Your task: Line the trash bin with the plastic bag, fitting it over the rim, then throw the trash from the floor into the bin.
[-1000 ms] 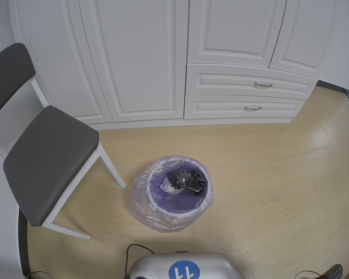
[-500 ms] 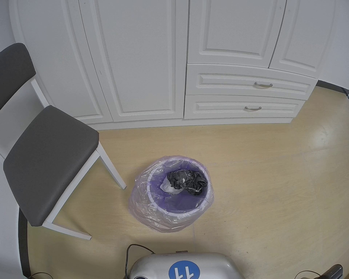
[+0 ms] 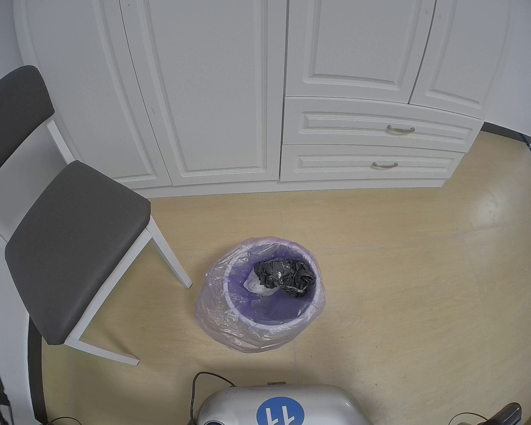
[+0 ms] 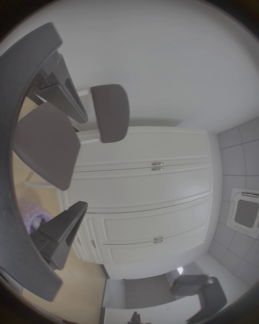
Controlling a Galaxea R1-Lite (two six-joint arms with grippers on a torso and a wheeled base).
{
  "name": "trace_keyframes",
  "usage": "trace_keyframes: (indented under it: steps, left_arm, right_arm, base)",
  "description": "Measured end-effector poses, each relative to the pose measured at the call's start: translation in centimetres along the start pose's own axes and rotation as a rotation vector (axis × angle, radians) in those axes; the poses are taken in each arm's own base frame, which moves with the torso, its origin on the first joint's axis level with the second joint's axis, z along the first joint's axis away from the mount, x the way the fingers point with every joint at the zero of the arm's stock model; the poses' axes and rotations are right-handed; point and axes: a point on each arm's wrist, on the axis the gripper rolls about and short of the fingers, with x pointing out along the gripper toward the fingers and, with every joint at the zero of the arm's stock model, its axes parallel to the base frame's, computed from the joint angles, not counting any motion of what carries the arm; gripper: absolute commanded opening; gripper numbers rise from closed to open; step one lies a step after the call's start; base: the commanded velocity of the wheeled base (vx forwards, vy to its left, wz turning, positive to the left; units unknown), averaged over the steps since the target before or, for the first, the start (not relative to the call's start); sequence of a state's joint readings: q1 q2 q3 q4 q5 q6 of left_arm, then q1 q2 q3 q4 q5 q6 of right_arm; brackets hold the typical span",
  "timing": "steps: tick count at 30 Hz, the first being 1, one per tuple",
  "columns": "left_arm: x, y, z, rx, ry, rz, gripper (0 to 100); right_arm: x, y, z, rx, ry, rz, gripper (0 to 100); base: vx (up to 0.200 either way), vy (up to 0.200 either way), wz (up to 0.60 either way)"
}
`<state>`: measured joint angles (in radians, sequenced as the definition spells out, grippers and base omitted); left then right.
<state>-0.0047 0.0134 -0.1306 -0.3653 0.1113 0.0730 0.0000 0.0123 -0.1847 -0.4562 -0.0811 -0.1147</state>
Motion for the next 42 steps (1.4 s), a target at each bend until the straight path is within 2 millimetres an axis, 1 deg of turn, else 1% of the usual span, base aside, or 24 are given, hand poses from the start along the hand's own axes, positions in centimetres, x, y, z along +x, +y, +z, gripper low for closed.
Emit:
trace_keyframes:
  steps: [4, 6, 10, 15, 21, 24, 32, 42]
  left_arm:
    - [0.0, -0.2, -2.5, 0.005, 0.095, -0.028, 100]
    - [-0.1, -0.3, -3.5, 0.008, 0.158, -0.037, 100]
    - [-0.4, -0.4, -4.8, 0.016, 0.267, -0.048, 100]
    - [-0.7, -0.4, -5.9, 0.022, 0.373, -0.054, 100]
    - [-0.9, -0.4, -6.3, -0.052, 0.422, -0.047, 100]
    - [-1.1, -0.5, -6.7, -0.056, 0.463, -0.078, 100]
    - [-1.2, -0.6, -6.8, -0.045, 0.475, -0.099, 100]
    - [-1.2, -0.6, -6.8, -0.043, 0.476, -0.102, 100]
  right_arm:
    - [-0.2, 0.3, -2.7, -0.015, 0.066, 0.02, 100]
    - [-0.3, 0.4, -3.6, -0.018, 0.097, 0.026, 100]
    - [-0.5, 0.5, -4.6, -0.021, 0.156, 0.036, 100]
    - [-0.8, 0.6, -5.9, -0.027, 0.269, 0.049, 100]
    - [-1.1, 0.7, -6.9, -0.031, 0.378, 0.058, 100]
    - [-1.3, 0.8, -7.3, -0.019, 0.42, 0.058, 100]
    - [-1.8, 0.8, -8.3, 0.017, 0.533, 0.048, 100]
    - [-1.9, 0.9, -8.5, 0.103, 0.558, 0.047, 100]
  base:
    - [0.0, 0.0, 0.0]
    - [0.0, 0.0, 0.0]
    - [0.0, 0.0, 0.0]
    - [0.0, 0.0, 0.0]
    - [0.0, 0.0, 0.0]
    - [0.0, 0.0, 0.0]
    - [0.0, 0.0, 0.0]
    - [0.0, 0.0, 0.0]
